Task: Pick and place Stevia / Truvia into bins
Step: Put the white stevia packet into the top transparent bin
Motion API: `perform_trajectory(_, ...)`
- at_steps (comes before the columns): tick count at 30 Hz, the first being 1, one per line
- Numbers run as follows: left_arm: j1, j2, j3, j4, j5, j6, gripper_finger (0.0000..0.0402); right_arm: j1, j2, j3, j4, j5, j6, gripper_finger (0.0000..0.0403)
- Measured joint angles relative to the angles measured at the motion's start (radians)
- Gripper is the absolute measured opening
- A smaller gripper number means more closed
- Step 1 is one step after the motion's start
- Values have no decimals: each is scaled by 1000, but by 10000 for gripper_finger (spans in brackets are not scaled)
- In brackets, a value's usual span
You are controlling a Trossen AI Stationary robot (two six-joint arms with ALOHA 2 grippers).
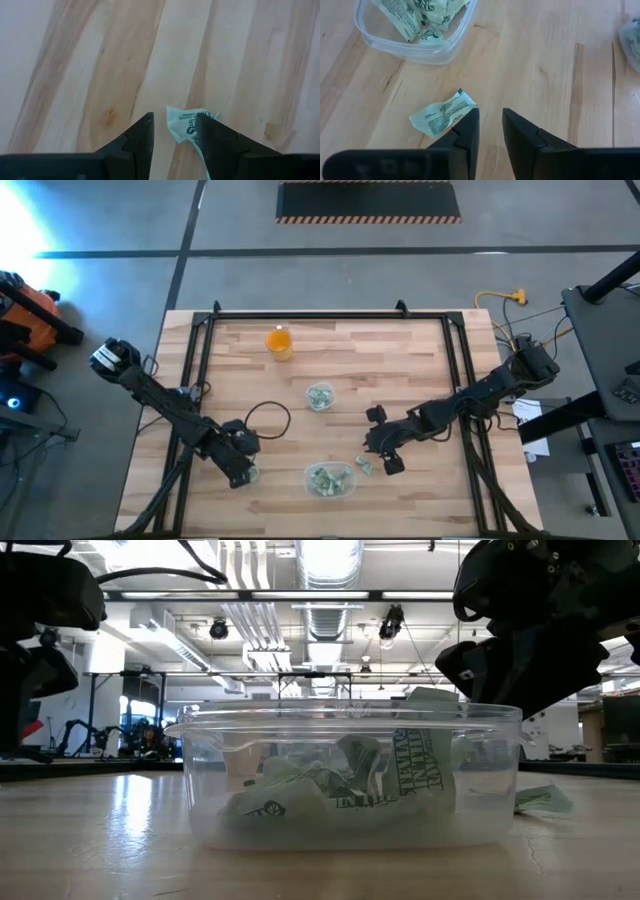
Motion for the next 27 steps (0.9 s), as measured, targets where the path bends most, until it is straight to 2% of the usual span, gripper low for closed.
perform_trajectory(7, 0, 16, -60, 105, 36, 5, 130, 0, 0, -2, 19, 0, -7, 68)
perform_trajectory(19, 0, 107, -64, 179, 113, 4, 130, 0, 0, -3, 38, 0, -13, 69)
perform_trajectory(27, 2, 119, -61, 183, 143, 6, 127, 0, 0, -3, 41, 0, -12, 64)
